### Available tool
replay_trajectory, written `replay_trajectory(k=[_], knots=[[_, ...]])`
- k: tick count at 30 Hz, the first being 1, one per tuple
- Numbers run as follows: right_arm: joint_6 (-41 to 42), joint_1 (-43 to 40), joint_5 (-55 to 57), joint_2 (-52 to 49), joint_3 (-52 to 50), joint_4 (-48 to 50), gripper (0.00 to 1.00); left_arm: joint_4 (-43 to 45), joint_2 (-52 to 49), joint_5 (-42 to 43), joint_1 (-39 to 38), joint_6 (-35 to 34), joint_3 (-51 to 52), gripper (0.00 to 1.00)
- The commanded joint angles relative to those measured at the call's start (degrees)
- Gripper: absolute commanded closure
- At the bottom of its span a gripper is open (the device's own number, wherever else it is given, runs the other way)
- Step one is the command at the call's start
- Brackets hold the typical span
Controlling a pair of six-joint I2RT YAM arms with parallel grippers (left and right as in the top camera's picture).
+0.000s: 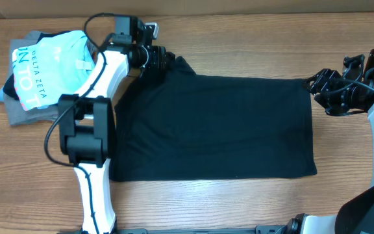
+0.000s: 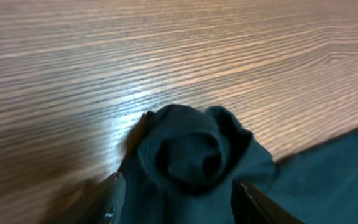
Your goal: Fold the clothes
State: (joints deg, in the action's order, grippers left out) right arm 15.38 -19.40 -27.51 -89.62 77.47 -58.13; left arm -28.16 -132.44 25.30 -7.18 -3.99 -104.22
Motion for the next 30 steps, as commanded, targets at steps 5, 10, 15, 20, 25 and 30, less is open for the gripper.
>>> replay_trajectory(k=[5,10,15,20,25,30], knots=[[-0.5,0.1,3.5,0.9,0.5,-1.1,0.36,3.3,-2.0,-2.3,-2.3,-0.3,-2.4,0.41],[-0.4,0.1,4.9,0.9,0.5,-0.7,0.36,4.5,-2.0,-2.8,-2.4,-2.3,-2.4,0.9],[-0.4,0.1,7.9,0.9,0.5,2.0,0.36,3.1,-1.8,-2.7,-2.3,-6.6,-2.9,0.96],[-0.4,0.1,8.6,0.1,0.5,8.9,0.36,-3.6,1.0,-2.3,-1.6,-7.8,-6.6,0.96],[-0.4,0.1,8.7,-3.3,0.5,17.7,0.37,-9.8,6.6,-3.0,-1.7,-5.8,-10.2,0.96],[-0.5,0.1,13.6,-10.8,0.5,26.9,0.37,-15.5,10.9,-4.9,-2.8,-5.7,-10.9,0.96]])
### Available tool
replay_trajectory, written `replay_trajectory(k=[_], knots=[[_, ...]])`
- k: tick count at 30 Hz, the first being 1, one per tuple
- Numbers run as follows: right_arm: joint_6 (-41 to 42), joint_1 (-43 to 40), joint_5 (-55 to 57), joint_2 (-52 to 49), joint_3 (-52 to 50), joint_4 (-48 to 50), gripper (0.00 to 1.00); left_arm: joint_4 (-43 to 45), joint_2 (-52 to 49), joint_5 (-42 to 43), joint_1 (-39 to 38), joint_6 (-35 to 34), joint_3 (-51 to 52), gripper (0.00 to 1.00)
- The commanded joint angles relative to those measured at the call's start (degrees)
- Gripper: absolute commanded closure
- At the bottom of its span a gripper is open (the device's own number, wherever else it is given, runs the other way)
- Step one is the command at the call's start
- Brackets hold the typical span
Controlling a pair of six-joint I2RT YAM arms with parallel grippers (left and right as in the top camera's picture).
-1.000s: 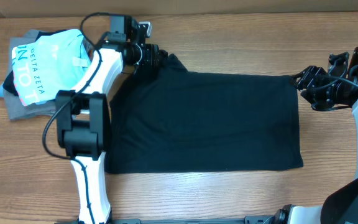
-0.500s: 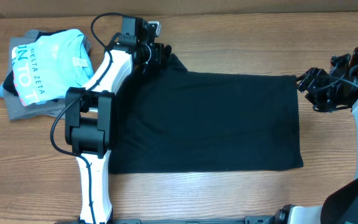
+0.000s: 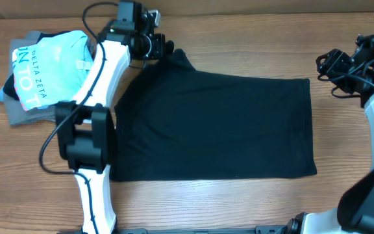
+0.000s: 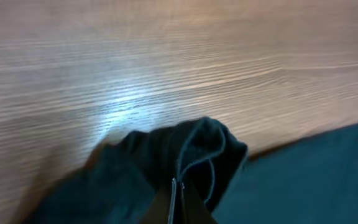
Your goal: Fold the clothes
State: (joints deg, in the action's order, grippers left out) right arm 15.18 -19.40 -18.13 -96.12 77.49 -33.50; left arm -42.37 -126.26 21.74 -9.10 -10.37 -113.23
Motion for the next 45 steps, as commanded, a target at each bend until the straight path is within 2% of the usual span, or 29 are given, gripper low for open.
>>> replay_trajectory(k=[1,5,11,22,26,28,35,39,45], knots=[[-0.4,0.1,6.2,-6.0,0.5,4.0,0.37,-2.2,5.2,-1.4,-1.2,0.7,-1.9,0.96],[-0.5,0.0,8.9,-13.6,0.5,9.6,0.39,-6.6,6.1,-4.0,-2.1,0.7,-1.9,0.96],[-0.9,0.1,8.8,-21.1,0.5,11.5,0.4,-10.9,6.1,-4.4,-2.2,0.7,-1.9,0.96],[-6.2,0.6,-0.7,-25.3,0.5,12.5,0.4,-15.1,6.1,-6.7,-2.2,1.4,-1.9,0.96],[-6.3,1.3,-0.8,-25.4,0.5,11.1,0.48,-15.9,6.1,-7.3,-2.2,1.4,-1.9,0.96],[-6.3,1.3,-0.8,-25.4,0.5,10.9,0.57,-16.1,6.1,-7.4,-2.2,1.4,-1.9,0.96],[-6.2,1.2,-0.8,-25.4,0.5,12.5,0.75,-17.0,6.1,-7.3,-2.2,1.6,-1.9,0.96],[-6.0,1.0,-0.8,-25.4,0.7,12.4,0.89,-17.8,6.1,-7.8,-2.2,1.6,-1.9,0.96],[-6.0,0.2,-0.9,-23.3,0.7,11.7,0.96,-20.2,6.2,-8.8,-2.2,1.6,-2.0,0.96]])
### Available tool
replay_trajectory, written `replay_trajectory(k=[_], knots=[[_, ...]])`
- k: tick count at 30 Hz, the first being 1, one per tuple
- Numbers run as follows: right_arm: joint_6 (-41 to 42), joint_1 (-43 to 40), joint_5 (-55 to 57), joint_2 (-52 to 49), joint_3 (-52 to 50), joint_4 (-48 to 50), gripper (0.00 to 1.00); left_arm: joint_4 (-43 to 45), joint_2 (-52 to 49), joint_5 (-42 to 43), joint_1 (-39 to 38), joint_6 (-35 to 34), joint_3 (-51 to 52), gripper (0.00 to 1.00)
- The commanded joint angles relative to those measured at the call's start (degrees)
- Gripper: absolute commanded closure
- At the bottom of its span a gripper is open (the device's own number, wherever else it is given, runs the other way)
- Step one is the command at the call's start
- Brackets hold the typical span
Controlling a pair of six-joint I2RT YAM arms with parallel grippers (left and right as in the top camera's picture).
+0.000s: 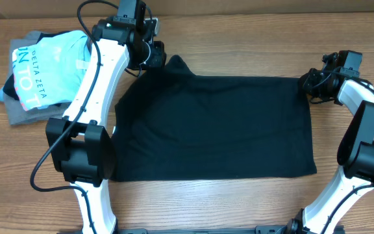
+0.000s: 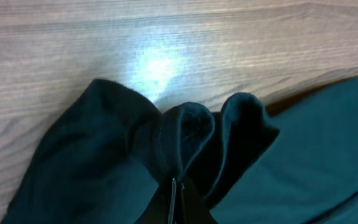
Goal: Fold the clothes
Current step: 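Pull the top edge down toward the bottom edge with both grippers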
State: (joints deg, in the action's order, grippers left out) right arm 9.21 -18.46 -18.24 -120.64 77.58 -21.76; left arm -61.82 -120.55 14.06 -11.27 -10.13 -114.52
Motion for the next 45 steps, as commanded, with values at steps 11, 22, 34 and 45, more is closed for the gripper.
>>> replay_trajectory(k=[11,22,34,45], knots=[[0.0,-1.6,-0.3,12.6,0.6,-13.5,0.96,-11.2,4.2,-6.8,0.0,0.1,-0.7,0.96],[3.2,-1.6,6.4,22.0,0.6,-34.3,0.96,-26.4,5.4,-9.9,0.0,-1.5,-0.7,0.96],[3.2,-1.6,12.9,22.3,0.4,-52.2,0.96,-35.0,5.6,-11.3,-0.7,-2.1,4.4,0.96],[3.2,-1.6,14.9,22.3,-4.5,-53.9,0.96,-35.0,5.9,-13.0,-3.9,-3.2,17.1,0.96]])
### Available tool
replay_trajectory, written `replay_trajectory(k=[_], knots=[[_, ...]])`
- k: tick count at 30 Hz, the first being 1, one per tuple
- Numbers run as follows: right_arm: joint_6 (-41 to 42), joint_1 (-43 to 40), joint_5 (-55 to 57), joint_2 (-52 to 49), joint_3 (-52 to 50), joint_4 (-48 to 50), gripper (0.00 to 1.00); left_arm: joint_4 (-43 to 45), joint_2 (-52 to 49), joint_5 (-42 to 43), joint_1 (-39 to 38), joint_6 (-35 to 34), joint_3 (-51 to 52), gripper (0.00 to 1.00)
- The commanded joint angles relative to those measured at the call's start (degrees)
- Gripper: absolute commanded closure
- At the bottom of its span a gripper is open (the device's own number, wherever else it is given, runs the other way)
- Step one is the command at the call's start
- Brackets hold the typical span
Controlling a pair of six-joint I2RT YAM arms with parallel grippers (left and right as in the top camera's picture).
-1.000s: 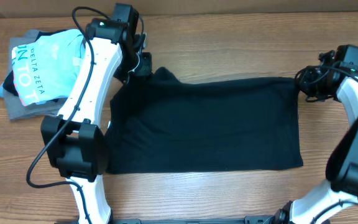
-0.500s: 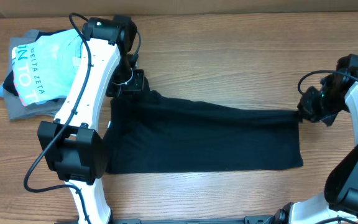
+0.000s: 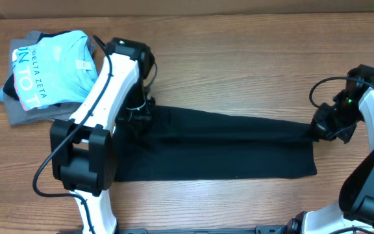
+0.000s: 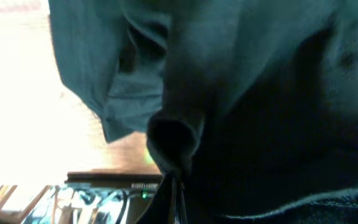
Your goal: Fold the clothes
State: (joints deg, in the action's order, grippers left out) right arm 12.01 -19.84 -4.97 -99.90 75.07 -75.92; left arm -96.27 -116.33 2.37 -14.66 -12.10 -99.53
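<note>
A black garment lies across the wooden table as a long band, its far edge lifted and brought forward over the rest. My left gripper is shut on the garment's far left corner, above the cloth's left end. In the left wrist view the jaws pinch a bunched fold of the dark fabric, which hangs in front of the camera. My right gripper grips the far right corner, held above the band's right end.
A pile of folded clothes topped by a light blue printed shirt sits at the back left. The left arm's base stands over the garment's left edge. Bare table lies behind the garment.
Both grippers have moved toward the table's front, carrying the garment's far corners with them. The far edge now lies over the middle of the cloth, so the garment looks about half as deep.
The garment first lay flat, my left gripper open around its bunched far left corner and the right one beside the far right corner. The left gripper then shut on its corner. The right one later reached its corner, and now both corners are drawn forward.
</note>
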Motion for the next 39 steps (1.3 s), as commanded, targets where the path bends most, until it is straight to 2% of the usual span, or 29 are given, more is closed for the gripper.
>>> replay_trajectory(k=[1,2,3,5,6,7,8,9,10,19,26,28,30,33,37,39], knots=[[0.4,-0.2,1.9,1.5,-2.7,0.5,0.94,-0.6,1.7,-1.3,-0.8,-1.2,2.9,0.96],[0.5,-0.2,2.4,1.5,-3.1,0.6,0.91,-0.6,1.9,-1.2,-1.0,-1.3,3.6,0.96],[0.8,-0.2,2.9,1.5,-3.4,0.5,0.83,-0.6,2.1,-1.1,-1.4,-1.2,4.5,0.96],[1.7,-0.2,4.1,1.5,-3.4,0.3,0.8,-0.6,2.6,-0.8,-2.0,-1.2,5.5,0.96],[1.7,-0.2,4.3,1.5,-3.4,0.2,0.73,-0.6,3.0,-0.6,-2.4,-1.2,5.8,0.96],[1.7,-0.2,4.3,1.5,-3.4,0.2,0.61,-0.6,3.4,-0.6,-2.7,-1.2,6.0,0.91],[1.7,-0.2,4.3,1.5,-3.4,0.4,0.52,-0.6,3.9,-0.4,-3.1,-1.2,6.1,0.8],[1.7,-0.2,4.3,1.5,-3.3,0.6,0.48,-0.6,4.5,0.0,-3.3,-1.2,6.1,0.67],[1.7,-0.2,4.3,1.5,-3.3,0.6,0.45,-0.6,5.0,0.1,-3.3,-1.2,6.1,0.63],[1.7,-0.2,1.8,1.5,-3.0,1.3,0.39,0.2,8.1,-3.9,-2.5,-1.3,6.3,0.55],[1.7,-0.2,-0.3,1.5,-3.0,2.6,0.37,11.3,8.1,-7.1,-2.6,-3.8,12.5,0.5],[1.6,-0.2,-0.7,1.5,-3.0,2.9,0.37,15.1,8.1,-8.9,-2.6,-4.4,15.0,0.51],[1.5,-0.2,-1.6,1.5,-3.0,3.2,0.37,17.6,8.1,-9.0,-2.6,-4.9,17.0,0.56],[1.5,-0.2,-1.8,1.5,-3.0,3.6,0.37,19.1,8.1,-8.9,-2.6,-5.3,20.1,0.59],[1.5,-0.2,-1.8,1.5,-3.0,3.9,0.36,18.3,8.1,-4.3,-2.6,-5.3,24.2,0.69],[1.5,-0.2,-2.4,1.5,-3.0,4.1,0.36,18.4,8.1,-2.6,-2.6,-5.3,25.7,0.69]])
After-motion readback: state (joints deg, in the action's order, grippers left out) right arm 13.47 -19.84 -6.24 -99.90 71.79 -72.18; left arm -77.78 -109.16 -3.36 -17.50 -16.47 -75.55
